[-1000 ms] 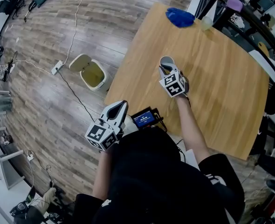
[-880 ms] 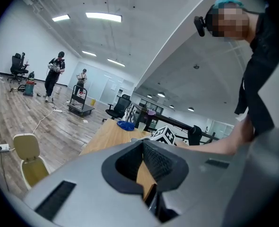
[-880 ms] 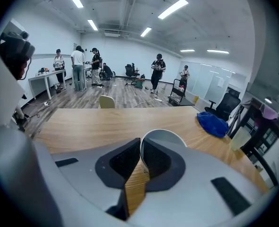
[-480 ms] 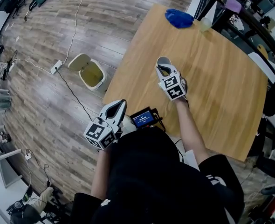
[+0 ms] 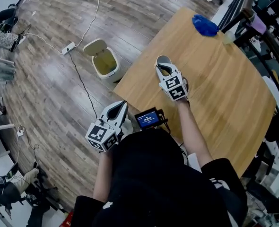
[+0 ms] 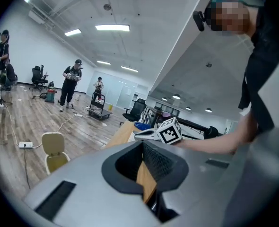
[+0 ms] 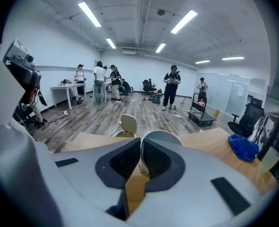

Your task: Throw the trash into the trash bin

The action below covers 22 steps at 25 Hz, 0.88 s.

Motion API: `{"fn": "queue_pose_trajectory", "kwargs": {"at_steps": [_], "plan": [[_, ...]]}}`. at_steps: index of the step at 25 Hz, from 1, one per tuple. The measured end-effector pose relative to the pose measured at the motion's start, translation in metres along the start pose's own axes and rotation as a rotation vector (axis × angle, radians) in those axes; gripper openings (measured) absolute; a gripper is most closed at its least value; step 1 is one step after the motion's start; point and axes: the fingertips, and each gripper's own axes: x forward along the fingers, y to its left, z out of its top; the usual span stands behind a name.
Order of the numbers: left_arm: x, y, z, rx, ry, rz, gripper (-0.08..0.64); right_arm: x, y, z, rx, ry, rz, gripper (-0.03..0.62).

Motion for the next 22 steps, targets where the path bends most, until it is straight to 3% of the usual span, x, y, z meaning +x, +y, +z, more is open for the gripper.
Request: {"fn": "queue_pose_trajectory", "kwargs": {"at_steps": [8, 13, 17, 22], "plan": [[-0.046, 0.075, 0.003, -0.063, -0.078, 0.008, 0.006, 0.063, 0.063, 0.056, -0.08, 0.008, 0.038, 0.017], [-0.082, 0.152, 0.034, -0.095, -0.154, -0.033, 0.006, 0.125, 0.129, 0.109, -0.077, -0.014, 0.07, 0.017], [-0.12, 0.219, 0.081, -0.061, -0.235, -0.05, 0.006, 0.184, 0.175, 0.153, -0.061, -0.01, 0.117, 0.017], [-0.155, 0.282, 0.096, -0.068, -0.225, -0.034, 0.006, 0.23, 0.207, 0.18, -0.013, 0.014, 0.121, 0.017]]}}
